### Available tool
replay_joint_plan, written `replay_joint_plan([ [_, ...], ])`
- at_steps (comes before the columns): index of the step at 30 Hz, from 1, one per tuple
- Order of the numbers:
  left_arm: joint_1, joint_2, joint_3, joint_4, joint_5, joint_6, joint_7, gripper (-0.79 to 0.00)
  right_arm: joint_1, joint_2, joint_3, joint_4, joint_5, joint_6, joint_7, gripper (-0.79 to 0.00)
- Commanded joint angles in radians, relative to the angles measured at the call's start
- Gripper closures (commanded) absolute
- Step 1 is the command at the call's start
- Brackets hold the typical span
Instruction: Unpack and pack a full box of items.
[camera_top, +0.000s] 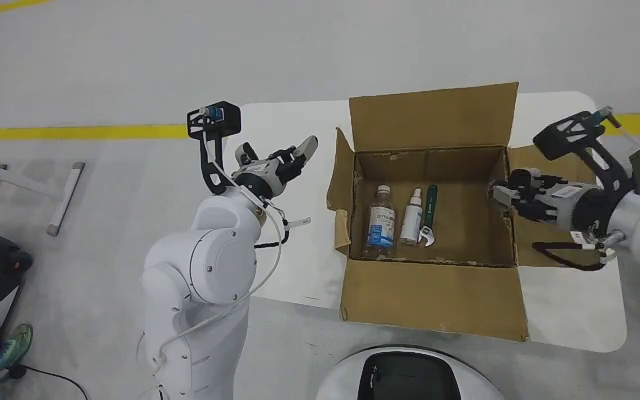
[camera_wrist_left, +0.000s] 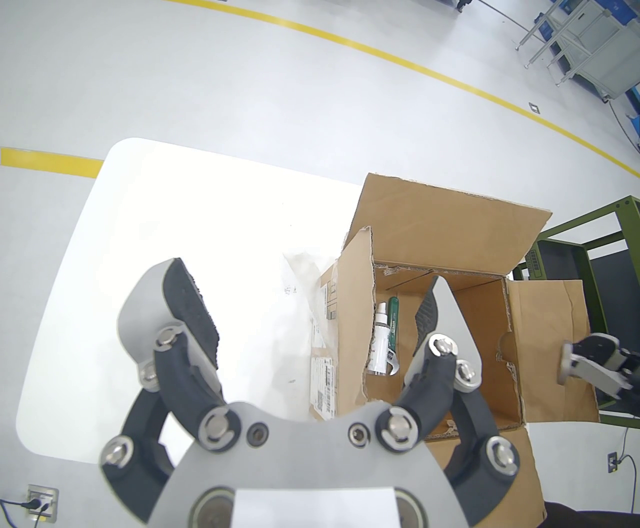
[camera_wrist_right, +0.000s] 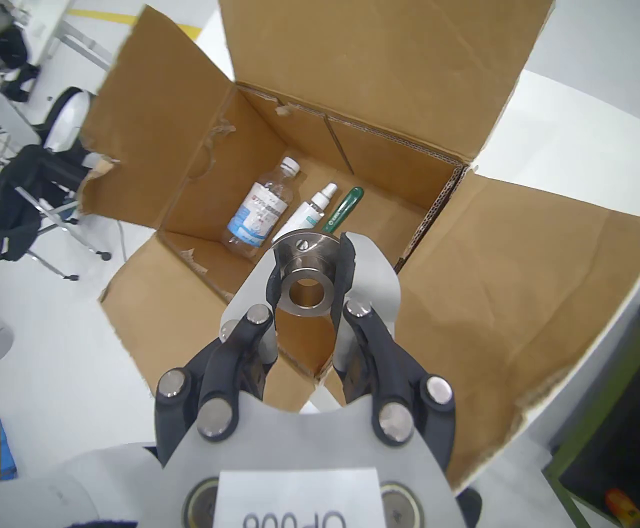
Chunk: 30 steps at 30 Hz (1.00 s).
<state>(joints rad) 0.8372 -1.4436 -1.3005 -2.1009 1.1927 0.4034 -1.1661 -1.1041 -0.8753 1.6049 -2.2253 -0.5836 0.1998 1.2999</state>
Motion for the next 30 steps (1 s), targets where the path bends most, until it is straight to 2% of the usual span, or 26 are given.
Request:
replay_joint_plan([
  [1,0.0,0.0,0.0,0.0,0.0,0.0,0.0,-0.785,0.063,-0.006,-0.147,0.049,-0.089,0.051,-0.013,0.0],
  [7,0.0,0.0,0.0,0.0,0.0,0.0,0.0,-0.785,0.209,-0.039,-0.451,0.178,-0.318,0.194,-0.011,0.0],
  [10,0.0,0.0,0.0,0.0,0.0,0.0,0.0,-0.785,0.253,-0.056,-0.555,0.225,-0.438,0.259,0.008,0.0],
  [13,0.0,0.0,0.0,0.0,0.0,0.0,0.0,-0.785,0.279,-0.076,-0.624,0.269,-0.475,0.306,0.014,0.0],
  [21,0.0,0.0,0.0,0.0,0.0,0.0,0.0,-0.785,0.301,-0.111,-0.684,0.386,-0.529,0.327,-0.007,0.0],
  [28,0.0,0.0,0.0,0.0,0.0,0.0,0.0,-0.785,0.307,-0.143,-0.693,0.458,-0.558,0.315,0.005,0.0],
  [30,0.0,0.0,0.0,0.0,0.0,0.0,0.0,-0.785,0.31,-0.152,-0.69,0.469,-0.565,0.309,0.011,-0.157],
])
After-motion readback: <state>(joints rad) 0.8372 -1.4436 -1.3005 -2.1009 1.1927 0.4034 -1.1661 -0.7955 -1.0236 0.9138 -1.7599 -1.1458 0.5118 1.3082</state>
